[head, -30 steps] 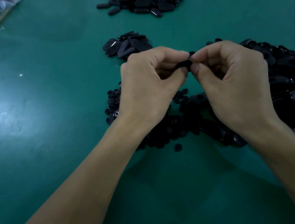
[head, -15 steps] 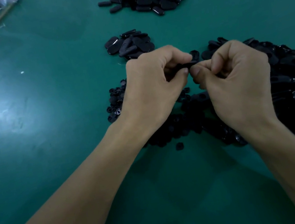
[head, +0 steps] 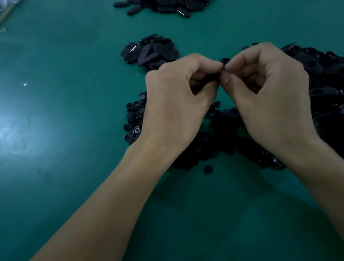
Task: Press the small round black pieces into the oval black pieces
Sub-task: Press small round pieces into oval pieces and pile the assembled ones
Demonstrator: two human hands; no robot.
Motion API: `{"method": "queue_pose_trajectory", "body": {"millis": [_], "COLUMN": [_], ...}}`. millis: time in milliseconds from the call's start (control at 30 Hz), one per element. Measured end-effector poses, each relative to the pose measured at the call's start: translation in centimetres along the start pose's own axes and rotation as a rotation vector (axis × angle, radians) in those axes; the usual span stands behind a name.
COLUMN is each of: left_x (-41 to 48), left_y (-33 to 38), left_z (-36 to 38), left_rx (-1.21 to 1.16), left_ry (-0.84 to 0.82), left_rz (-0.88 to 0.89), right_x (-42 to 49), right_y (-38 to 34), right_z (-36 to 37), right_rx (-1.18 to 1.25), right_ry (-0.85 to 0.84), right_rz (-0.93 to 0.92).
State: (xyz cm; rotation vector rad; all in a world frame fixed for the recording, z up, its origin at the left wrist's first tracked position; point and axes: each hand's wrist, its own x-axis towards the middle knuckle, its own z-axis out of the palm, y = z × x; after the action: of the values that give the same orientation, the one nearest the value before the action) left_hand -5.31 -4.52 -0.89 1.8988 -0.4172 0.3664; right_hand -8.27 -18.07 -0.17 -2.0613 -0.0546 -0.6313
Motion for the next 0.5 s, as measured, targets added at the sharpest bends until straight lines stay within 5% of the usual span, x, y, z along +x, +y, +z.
{"method": "queue_pose_trajectory", "body": {"millis": [500], "left_x": [0.56], "left_y": [0.21], "left_z": [-0.85], "left_rx": [0.026], "left_ry": [0.124], "left_rz": [-0.104], "right_x": [0.11], "right_y": [0.63], "right_z": [-0.37], "right_rx": [-0.157], "right_ry": [-0.094], "right_rz": [-0.026]}}
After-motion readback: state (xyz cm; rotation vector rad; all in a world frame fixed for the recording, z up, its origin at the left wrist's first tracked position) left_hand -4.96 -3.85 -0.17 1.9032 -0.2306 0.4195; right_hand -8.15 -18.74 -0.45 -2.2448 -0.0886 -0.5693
